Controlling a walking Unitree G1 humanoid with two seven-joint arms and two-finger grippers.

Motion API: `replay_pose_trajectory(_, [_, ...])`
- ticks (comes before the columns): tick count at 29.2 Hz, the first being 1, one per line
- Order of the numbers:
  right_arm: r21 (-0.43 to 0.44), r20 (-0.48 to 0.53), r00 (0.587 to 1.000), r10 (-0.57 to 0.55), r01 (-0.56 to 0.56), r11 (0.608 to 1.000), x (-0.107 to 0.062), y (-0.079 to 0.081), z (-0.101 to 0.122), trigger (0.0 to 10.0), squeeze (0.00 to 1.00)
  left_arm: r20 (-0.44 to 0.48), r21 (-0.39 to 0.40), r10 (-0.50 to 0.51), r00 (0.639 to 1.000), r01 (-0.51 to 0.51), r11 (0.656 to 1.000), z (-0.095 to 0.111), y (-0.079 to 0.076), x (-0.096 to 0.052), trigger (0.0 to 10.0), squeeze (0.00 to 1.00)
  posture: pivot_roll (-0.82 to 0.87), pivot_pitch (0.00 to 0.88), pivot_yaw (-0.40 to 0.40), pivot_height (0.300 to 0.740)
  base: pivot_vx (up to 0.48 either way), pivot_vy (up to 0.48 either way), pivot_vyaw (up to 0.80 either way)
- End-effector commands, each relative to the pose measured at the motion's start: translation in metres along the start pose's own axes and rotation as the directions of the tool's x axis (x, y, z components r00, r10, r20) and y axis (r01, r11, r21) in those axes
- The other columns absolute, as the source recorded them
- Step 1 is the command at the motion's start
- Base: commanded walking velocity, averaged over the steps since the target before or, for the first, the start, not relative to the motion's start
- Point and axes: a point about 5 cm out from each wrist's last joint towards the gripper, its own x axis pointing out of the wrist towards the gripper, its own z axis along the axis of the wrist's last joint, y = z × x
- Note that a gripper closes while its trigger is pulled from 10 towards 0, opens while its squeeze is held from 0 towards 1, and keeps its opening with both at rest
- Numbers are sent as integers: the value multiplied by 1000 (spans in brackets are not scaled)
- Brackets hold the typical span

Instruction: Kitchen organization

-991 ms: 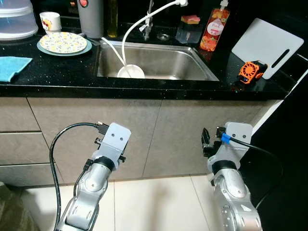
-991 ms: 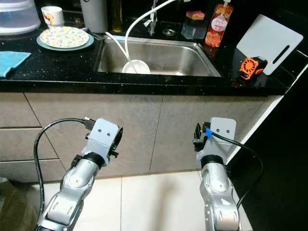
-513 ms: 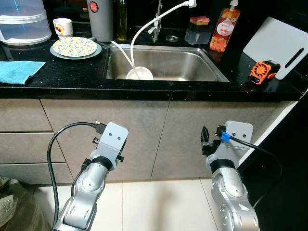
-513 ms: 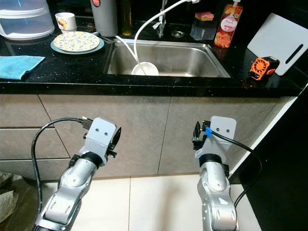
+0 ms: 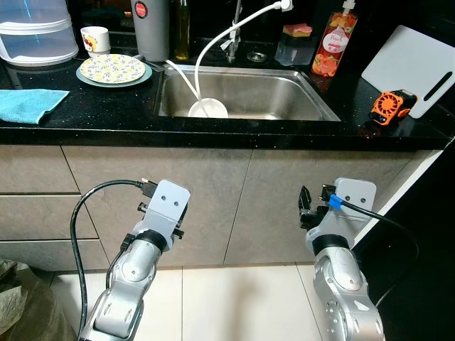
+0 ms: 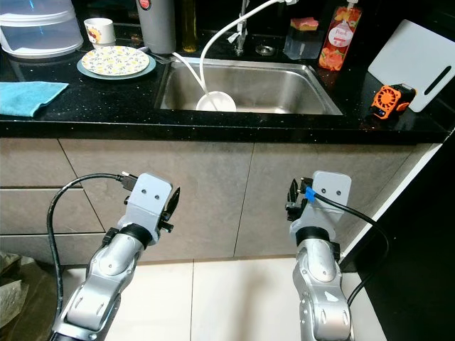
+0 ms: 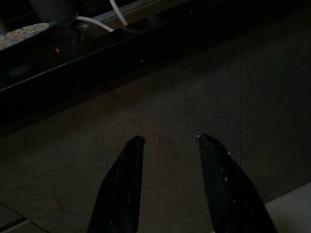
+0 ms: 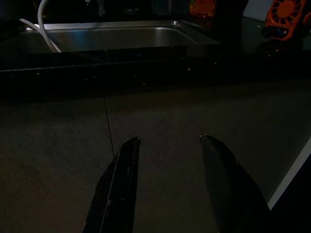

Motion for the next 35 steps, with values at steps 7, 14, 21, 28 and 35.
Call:
replay_pose_trajectory(7, [-2,2,1000,-9,9,1000,1,-4,2,10000,0,3,11,-8,1000,8,1000,3,-2,1,10000,0,213,10,-64,740,0,0,0])
replay_pose_trajectory(14, [-4,1,1000,-9,9,1000,2,-5,2,10000,0,2,11,-8,1000,8,1000,3,-2,2,10000,0,215,11,-66,740,0,0,0])
replay_pose_trajectory(21, [-5,1,1000,-10,10,1000,2,-5,2,10000,0,1,11,-8,1000,8,1000,3,-3,2,10000,0,216,12,-67,740,0,0,0])
replay_pose_trajectory(28, [-5,1,1000,-9,9,1000,2,-5,2,10000,0,0,12,-10,1000,10,1000,3,-3,2,10000,0,216,9,-66,740,0,0,0])
replay_pose_trajectory(35, [-3,0,1000,-9,9,1000,3,-4,2,10000,0,-2,12,-9,1000,9,1000,2,-2,3,10000,0,218,9,-66,740,0,0,0])
